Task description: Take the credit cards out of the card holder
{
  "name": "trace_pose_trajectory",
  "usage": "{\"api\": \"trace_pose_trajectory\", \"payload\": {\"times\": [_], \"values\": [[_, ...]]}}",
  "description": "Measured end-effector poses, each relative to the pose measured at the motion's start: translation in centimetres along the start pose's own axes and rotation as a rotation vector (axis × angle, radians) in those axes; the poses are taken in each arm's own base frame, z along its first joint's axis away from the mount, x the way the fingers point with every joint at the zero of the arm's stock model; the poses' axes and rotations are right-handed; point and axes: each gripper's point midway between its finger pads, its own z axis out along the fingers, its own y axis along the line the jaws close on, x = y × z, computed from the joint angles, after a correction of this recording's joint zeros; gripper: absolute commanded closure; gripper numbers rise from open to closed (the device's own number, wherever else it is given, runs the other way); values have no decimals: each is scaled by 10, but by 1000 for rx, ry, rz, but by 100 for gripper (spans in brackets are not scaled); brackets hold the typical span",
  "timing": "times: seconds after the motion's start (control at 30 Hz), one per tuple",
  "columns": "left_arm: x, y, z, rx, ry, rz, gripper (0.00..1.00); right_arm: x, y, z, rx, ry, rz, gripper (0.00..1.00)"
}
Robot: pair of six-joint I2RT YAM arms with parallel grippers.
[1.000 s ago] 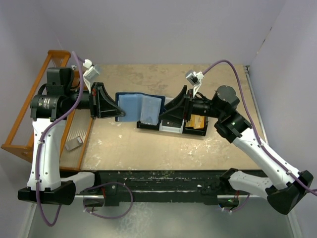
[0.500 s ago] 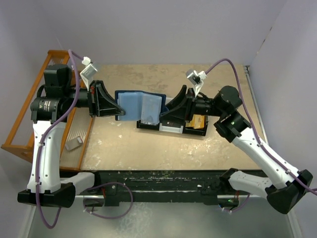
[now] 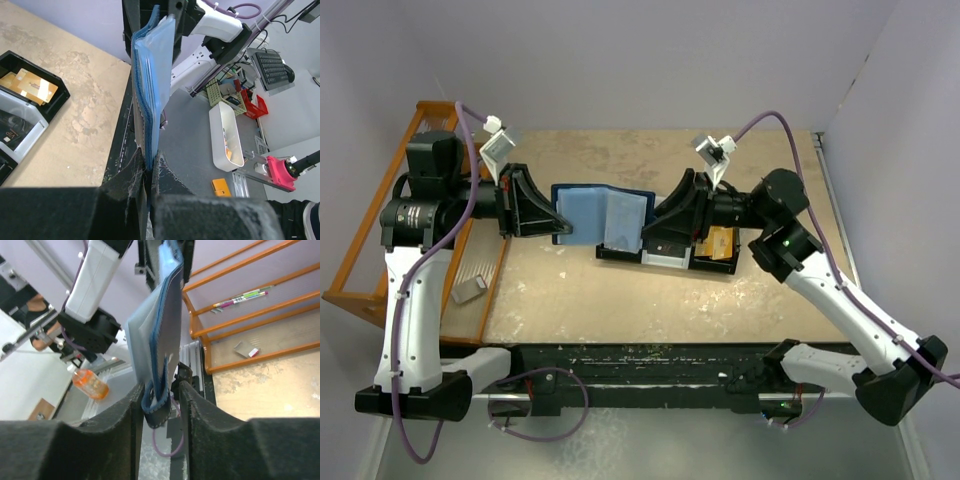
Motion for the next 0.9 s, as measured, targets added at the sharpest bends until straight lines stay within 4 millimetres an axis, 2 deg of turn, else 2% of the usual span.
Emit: {"api": "trace_pose_trajectory", "payload": {"times": [0.13, 0.27, 0.37, 0.53, 0.63, 0.77, 0.9], "values": [[0, -1, 0, 4, 0, 2, 100, -8, -12, 7, 41, -11, 33, 72], [0, -3, 0, 11, 0, 2, 100, -8, -20, 10, 57, -9, 53, 73], [0, -5, 0, 21, 0, 1, 100, -10, -18, 10, 52, -15, 51, 62], [-2, -7, 0, 31, -1, 0, 100, -13, -19, 10, 70, -21, 34, 65], [-3, -7, 0, 31, -2, 2, 100, -16, -21, 13, 89, -41, 33, 57], [-1, -4, 0, 29, -2, -4, 100, -18, -16, 21, 94, -57, 20, 54], [1, 0, 0, 22, -1, -19, 99, -12, -6, 33, 94, -54, 9, 54]]}}
